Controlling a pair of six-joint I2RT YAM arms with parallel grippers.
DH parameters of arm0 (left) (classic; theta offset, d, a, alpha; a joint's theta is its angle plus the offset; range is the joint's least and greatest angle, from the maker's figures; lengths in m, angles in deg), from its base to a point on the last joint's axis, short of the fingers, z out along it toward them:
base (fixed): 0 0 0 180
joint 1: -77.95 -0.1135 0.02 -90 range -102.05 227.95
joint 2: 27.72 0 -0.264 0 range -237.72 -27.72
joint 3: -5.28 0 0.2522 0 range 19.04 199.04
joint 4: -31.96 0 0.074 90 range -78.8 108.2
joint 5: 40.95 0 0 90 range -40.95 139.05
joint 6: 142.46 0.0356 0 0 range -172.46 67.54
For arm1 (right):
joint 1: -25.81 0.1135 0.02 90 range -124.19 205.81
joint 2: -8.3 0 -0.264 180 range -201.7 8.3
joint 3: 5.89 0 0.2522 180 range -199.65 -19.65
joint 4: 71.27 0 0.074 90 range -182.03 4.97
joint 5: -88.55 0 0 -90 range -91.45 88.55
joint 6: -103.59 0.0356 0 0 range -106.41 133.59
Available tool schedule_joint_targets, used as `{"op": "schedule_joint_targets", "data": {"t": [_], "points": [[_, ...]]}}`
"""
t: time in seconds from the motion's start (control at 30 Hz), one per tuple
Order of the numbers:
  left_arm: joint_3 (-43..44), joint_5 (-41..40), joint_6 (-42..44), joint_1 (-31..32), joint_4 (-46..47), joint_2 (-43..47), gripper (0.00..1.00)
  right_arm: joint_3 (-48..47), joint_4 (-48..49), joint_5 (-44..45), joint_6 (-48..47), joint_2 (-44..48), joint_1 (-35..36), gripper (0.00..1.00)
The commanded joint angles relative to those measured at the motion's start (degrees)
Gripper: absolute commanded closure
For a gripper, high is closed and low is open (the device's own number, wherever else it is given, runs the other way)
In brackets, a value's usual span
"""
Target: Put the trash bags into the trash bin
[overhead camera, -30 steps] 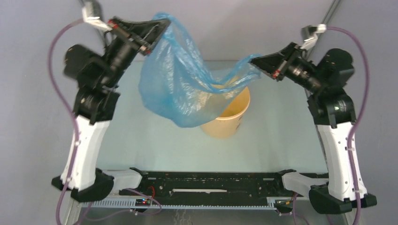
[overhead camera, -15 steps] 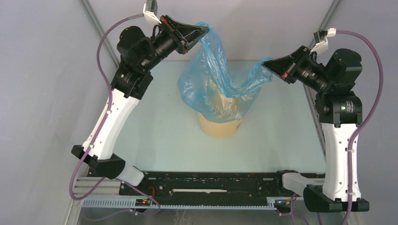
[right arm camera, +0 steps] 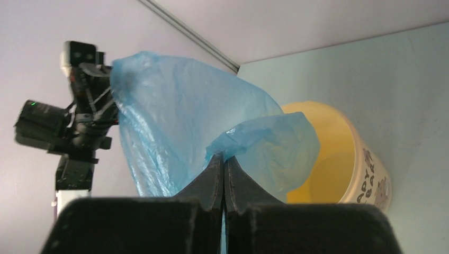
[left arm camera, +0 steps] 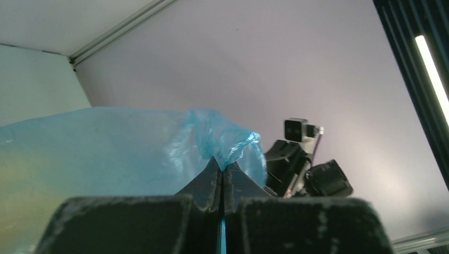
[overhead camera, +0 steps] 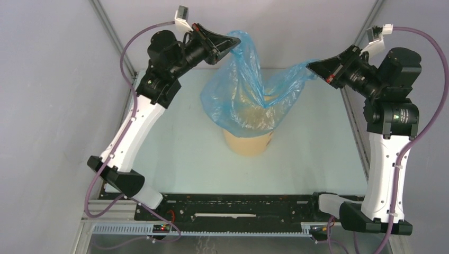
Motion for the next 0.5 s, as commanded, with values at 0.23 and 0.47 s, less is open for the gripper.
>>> {"op": "schedule_joint_targets", "data": {"t": [0.23, 0.47], "points": [[5.0, 0.8, 3.2, 1.6, -1.8, -3.9, 1.00, 0.1, 1.7, -0.8, -0.8, 0.0, -0.1, 1.00], [8.7, 1.8, 1.6, 2.5, -2.5, -6.7, 1.00, -8.6, -2.4, 2.5, -5.1, -1.6, -0.5, 1.00]]}}
